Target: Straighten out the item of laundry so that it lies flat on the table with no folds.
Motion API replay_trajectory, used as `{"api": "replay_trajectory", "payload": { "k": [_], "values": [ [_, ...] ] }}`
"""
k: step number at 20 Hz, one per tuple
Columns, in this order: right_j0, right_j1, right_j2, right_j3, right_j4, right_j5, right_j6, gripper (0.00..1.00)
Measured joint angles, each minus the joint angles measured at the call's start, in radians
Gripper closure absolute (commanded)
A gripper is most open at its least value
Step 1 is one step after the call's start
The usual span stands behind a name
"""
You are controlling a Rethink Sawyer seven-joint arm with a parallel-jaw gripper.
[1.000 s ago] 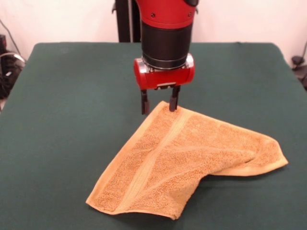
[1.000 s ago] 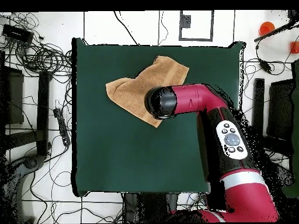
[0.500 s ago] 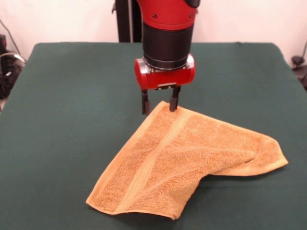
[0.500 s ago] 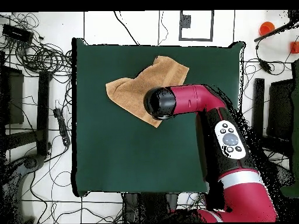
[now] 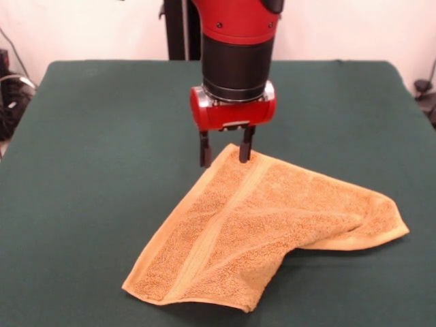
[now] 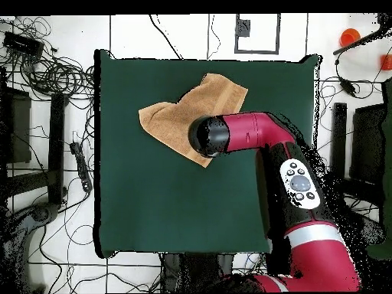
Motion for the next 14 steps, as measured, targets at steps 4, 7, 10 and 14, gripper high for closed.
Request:
{"api": "replay_trajectory", "payload": {
  "k": [4, 7, 10, 14],
  "values": [
    [0.004, 0.002, -0.012, 0.0, 0.001, -0.018, 0.0, 0.0],
    [0.008, 0.003, -0.023, 0.0, 0.001, -0.029, 0.0, 0.0],
    [0.011, 0.006, -0.028, -0.001, 0.002, -0.039, 0.0, 0.0],
    [0.021, 0.024, -0.036, -0.004, 0.003, -0.05, 0.0, 0.0]
  ]
}}
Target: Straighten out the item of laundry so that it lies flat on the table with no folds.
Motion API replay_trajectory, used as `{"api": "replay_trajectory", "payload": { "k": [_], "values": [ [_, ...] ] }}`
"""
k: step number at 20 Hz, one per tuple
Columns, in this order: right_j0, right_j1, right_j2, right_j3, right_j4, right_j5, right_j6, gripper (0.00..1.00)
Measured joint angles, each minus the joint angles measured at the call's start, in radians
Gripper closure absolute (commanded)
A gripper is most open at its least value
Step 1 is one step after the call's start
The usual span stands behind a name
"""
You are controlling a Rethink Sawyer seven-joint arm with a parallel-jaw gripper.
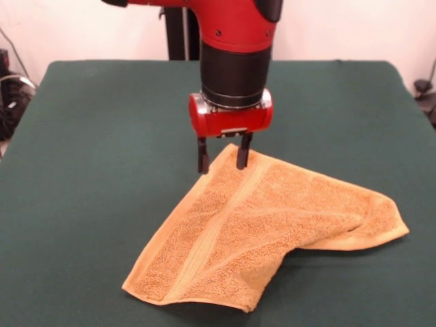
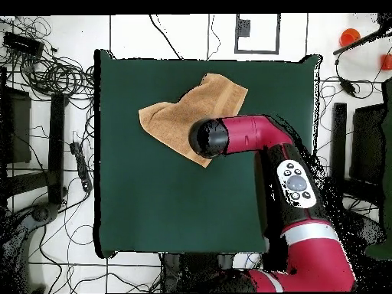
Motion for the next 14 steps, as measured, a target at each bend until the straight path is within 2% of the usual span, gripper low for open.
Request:
{"api": "replay_trajectory", "payload": {
  "k": [14],
  "values": [
    [0.019, 0.058, -0.029, -0.001, 0.002, -0.026, 0.0, 0.0]
  ]
}}
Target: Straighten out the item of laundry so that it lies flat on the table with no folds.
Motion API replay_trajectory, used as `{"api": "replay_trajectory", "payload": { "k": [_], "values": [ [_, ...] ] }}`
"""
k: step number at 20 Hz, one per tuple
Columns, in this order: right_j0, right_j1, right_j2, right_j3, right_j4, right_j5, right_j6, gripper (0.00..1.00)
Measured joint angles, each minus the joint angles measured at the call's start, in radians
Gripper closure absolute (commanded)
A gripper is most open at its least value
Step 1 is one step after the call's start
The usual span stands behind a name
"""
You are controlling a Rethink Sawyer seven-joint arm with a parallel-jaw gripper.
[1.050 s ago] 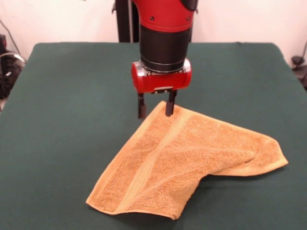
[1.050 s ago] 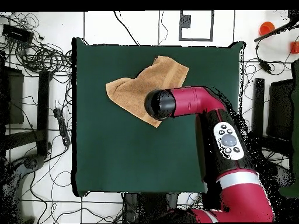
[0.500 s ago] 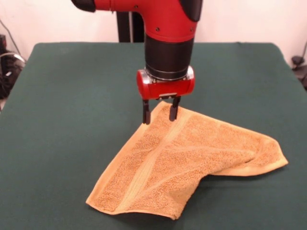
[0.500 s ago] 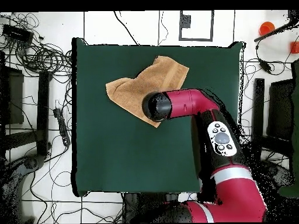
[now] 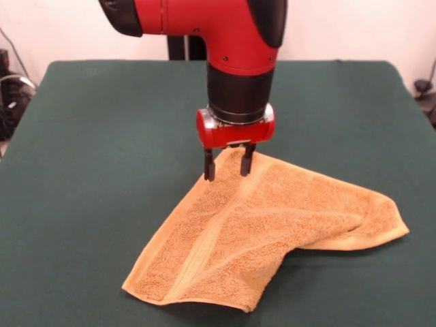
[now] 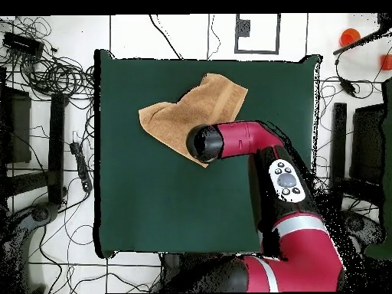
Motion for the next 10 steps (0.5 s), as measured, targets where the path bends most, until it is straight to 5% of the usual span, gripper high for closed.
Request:
{"api": "replay_trajectory", "payload": {
  "k": [10],
  "values": [
    [0.001, 0.008, -0.022, -0.001, 0.002, 0.0, 0.0, 0.0]
  ]
}}
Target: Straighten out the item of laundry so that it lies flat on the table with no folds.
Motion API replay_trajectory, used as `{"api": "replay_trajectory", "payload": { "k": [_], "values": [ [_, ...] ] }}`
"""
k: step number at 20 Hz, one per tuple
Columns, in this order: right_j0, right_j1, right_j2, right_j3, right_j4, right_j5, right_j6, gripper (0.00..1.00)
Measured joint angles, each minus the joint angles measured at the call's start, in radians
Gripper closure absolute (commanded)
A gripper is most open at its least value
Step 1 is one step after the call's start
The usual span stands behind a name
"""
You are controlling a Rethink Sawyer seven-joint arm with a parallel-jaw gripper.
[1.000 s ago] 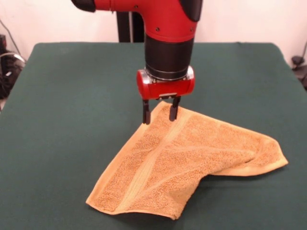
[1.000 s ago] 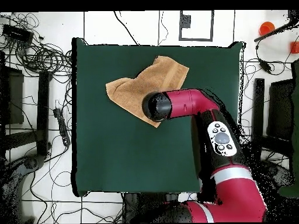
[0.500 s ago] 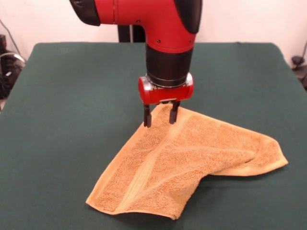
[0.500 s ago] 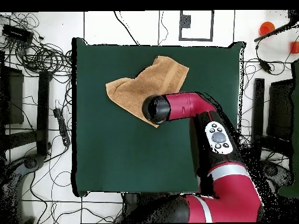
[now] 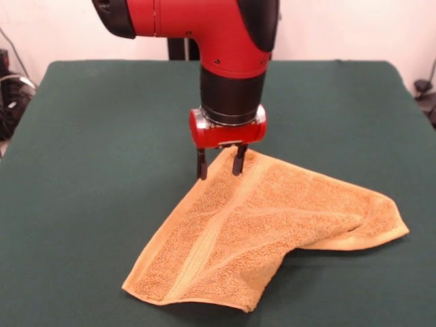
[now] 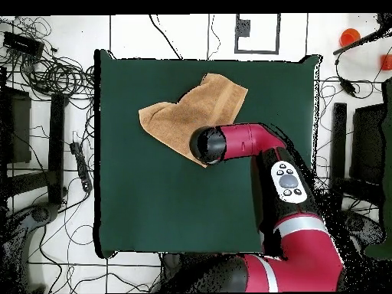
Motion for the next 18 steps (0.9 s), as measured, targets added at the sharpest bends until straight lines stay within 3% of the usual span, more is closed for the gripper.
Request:
{"api": "replay_trajectory", "payload": {
  "k": [18],
  "values": [
    [0.031, 0.011, -0.019, -0.018, 0.002, 0.0, 0.0, 0.0]
  ]
}}
